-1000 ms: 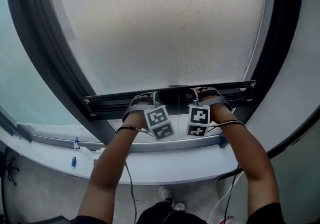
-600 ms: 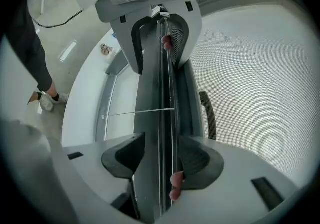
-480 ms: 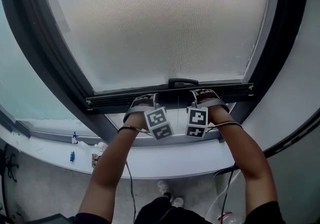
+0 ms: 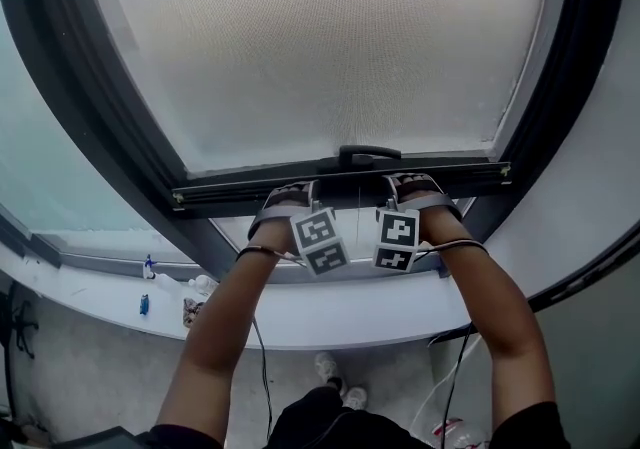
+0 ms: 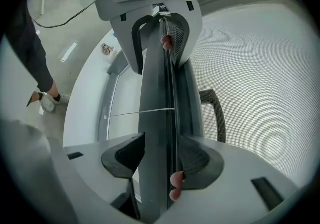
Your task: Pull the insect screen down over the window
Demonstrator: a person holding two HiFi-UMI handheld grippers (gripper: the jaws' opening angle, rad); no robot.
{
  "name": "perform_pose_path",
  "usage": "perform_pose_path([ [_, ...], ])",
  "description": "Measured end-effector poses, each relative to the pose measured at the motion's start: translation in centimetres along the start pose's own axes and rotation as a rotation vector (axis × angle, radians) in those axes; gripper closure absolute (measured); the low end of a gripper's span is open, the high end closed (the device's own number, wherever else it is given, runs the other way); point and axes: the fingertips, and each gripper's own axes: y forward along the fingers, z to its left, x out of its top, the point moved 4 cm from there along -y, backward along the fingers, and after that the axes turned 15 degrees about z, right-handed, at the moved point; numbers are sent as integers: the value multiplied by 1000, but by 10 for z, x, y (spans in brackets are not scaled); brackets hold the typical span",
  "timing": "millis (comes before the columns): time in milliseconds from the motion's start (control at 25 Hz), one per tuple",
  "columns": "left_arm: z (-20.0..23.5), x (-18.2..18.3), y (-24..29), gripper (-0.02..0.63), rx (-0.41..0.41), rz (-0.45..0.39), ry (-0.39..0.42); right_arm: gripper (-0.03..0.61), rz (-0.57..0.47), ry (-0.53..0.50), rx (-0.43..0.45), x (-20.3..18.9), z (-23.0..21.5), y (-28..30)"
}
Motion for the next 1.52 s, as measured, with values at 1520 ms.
perform_pose_path([
  [1520,-10,-4,3,354,-70,2,48,364,84,-6,57,4,10,3],
])
